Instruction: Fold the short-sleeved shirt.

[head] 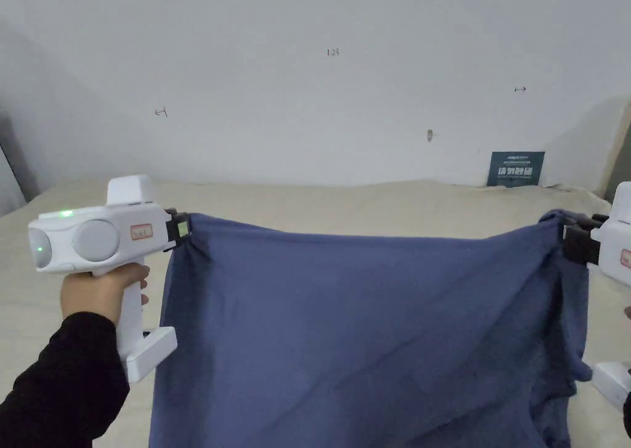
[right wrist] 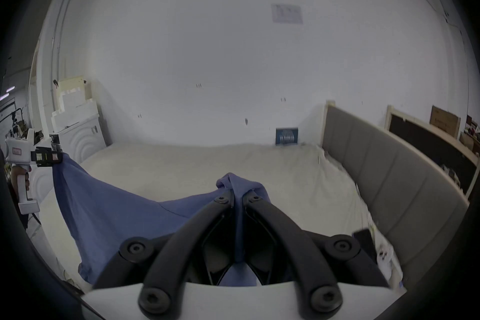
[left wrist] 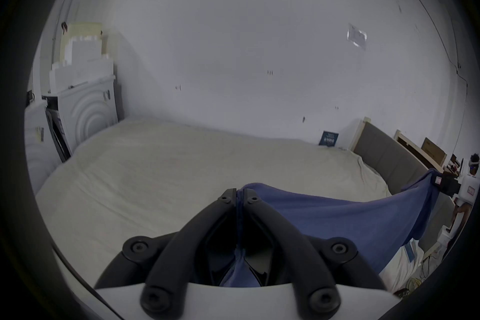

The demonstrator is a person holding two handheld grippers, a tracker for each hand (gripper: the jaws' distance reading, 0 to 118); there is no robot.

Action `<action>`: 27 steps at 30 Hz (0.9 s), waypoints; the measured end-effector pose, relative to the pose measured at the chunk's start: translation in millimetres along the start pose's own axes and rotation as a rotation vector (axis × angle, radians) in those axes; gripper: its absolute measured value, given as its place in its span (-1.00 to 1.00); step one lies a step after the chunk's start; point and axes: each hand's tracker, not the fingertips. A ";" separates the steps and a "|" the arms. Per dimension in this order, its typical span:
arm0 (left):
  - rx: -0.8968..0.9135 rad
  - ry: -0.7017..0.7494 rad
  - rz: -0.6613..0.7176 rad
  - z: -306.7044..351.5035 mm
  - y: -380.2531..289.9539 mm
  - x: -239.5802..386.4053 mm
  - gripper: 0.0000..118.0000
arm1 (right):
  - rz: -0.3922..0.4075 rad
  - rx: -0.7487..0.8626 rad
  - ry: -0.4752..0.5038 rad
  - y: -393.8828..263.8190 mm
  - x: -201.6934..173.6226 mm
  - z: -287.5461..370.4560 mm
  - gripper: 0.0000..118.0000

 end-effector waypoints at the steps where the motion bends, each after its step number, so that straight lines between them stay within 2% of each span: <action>1: 0.013 0.002 -0.003 3.4 10.0 -0.4 -0.98 | 0.014 0.024 0.005 10.5 -0.8 -3.5 -0.96; 8: 0.143 0.034 -0.044 15.9 90.6 11.7 -0.98 | 0.036 0.175 0.008 93.9 -11.0 -14.7 -0.96; 17: 0.234 0.042 -0.058 -5.0 167.9 34.5 -0.98 | 0.054 0.284 -0.006 171.6 1.5 -44.8 -0.96; 22: 0.232 0.059 -0.081 -38.1 175.6 39.2 -0.98 | 0.060 0.277 -0.003 175.5 7.4 -67.6 -0.96; 27: 0.174 0.057 -0.064 -83.4 153.2 37.6 -0.98 | 0.070 0.222 0.001 145.0 18.0 -97.3 -0.96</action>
